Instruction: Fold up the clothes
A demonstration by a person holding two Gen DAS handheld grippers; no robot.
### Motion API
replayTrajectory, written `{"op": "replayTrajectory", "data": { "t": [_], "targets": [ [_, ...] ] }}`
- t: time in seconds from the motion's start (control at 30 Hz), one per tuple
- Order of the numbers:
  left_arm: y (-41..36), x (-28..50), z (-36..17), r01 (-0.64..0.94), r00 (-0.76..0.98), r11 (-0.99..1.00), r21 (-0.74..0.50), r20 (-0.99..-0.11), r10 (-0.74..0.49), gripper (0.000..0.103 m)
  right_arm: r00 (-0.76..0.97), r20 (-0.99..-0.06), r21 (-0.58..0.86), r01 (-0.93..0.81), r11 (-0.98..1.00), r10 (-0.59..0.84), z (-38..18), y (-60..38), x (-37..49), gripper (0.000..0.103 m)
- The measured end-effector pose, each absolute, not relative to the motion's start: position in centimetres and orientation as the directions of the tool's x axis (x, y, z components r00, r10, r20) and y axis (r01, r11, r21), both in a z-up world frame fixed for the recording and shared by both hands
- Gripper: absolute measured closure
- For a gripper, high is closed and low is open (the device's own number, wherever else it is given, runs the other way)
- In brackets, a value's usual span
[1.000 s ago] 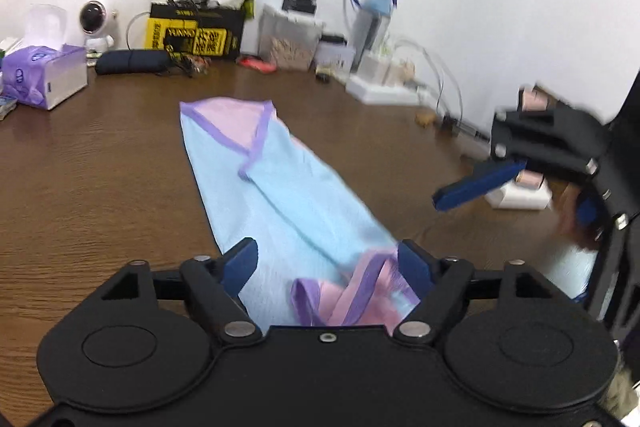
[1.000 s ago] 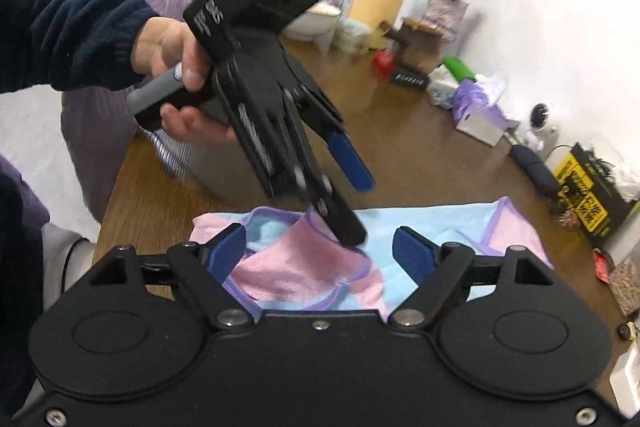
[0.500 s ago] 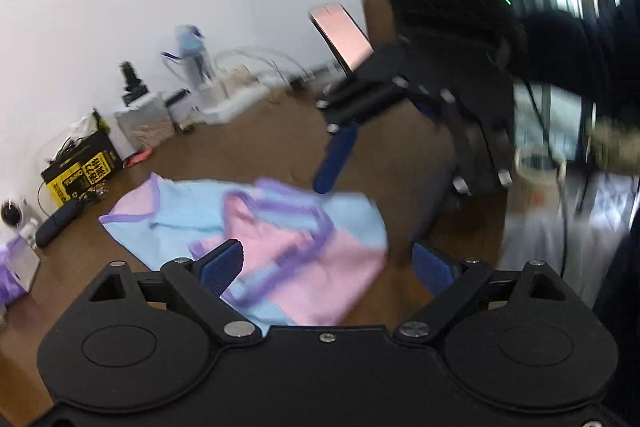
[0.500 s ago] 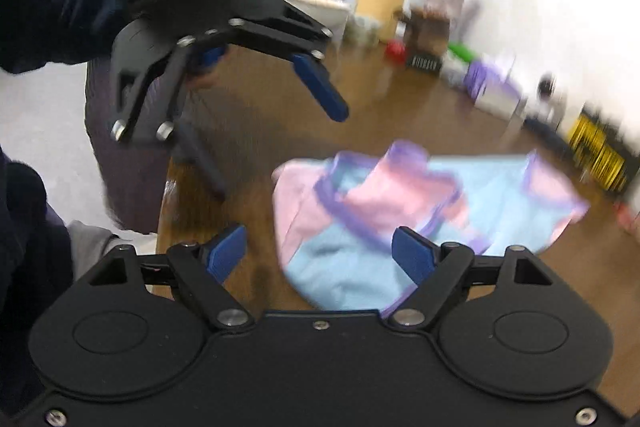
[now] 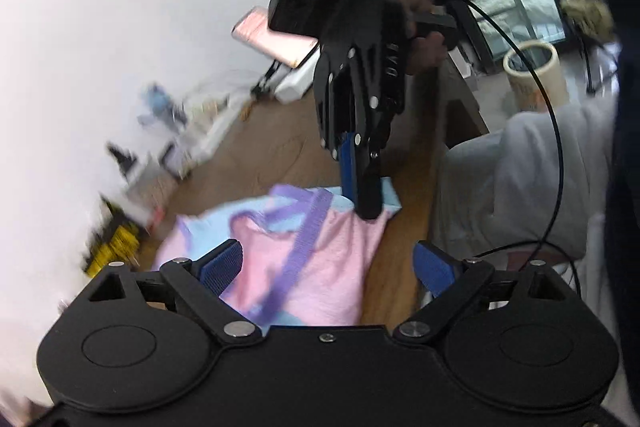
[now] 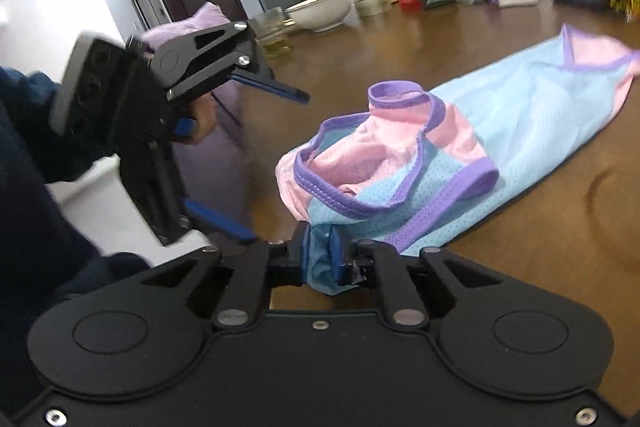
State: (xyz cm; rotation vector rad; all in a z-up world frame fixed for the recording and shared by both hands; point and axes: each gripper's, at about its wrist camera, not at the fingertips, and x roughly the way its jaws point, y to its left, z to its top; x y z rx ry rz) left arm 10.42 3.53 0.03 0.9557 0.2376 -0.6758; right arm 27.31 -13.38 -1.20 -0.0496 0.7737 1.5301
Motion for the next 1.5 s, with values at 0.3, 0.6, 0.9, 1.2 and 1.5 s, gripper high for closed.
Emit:
{"op": "replayTrajectory", "data": {
  "t": [0.3,0.6,0.9,1.2,1.5],
  "targets": [
    [1.8,7.4,-3.0,0.538,0.814,0.332,0.775,-0.376,-0.442,0.011,-0.215,-0.407,0.565,-0.823,0.059,0.888,-2.9,-14.7,25.3,0.090],
    [2.5,9.6,-2.7,0.664,0.737,0.284,0.692,-0.541,-0.405,0.052,-0.047,-0.537,0.336,-0.928,0.162,0.842,-2.3,-14.4,19.8,0.082],
    [4.0,11.8,-0.2,0.738,0.675,0.398,0.545,-0.587,-0.447,0.046,0.507,-0.413,-0.656,-0.742,0.140,0.756,-4.1,-12.2,7.4,0.020],
    [3.6,8.5,-2.1,0.595,0.781,0.276,0.754,-0.463,-0.420,0.018,0.576,-0.383,-0.775,-0.625,0.087,0.722,-6.7,-9.3,8.6,0.024],
    [3.1,6.3,-6.1,0.422,0.851,0.094,0.902,-0.358,-0.385,0.018,0.548,-0.403,-0.745,-0.661,0.084,0.733,-6.4,-10.0,7.9,0.075]
  ]
}}
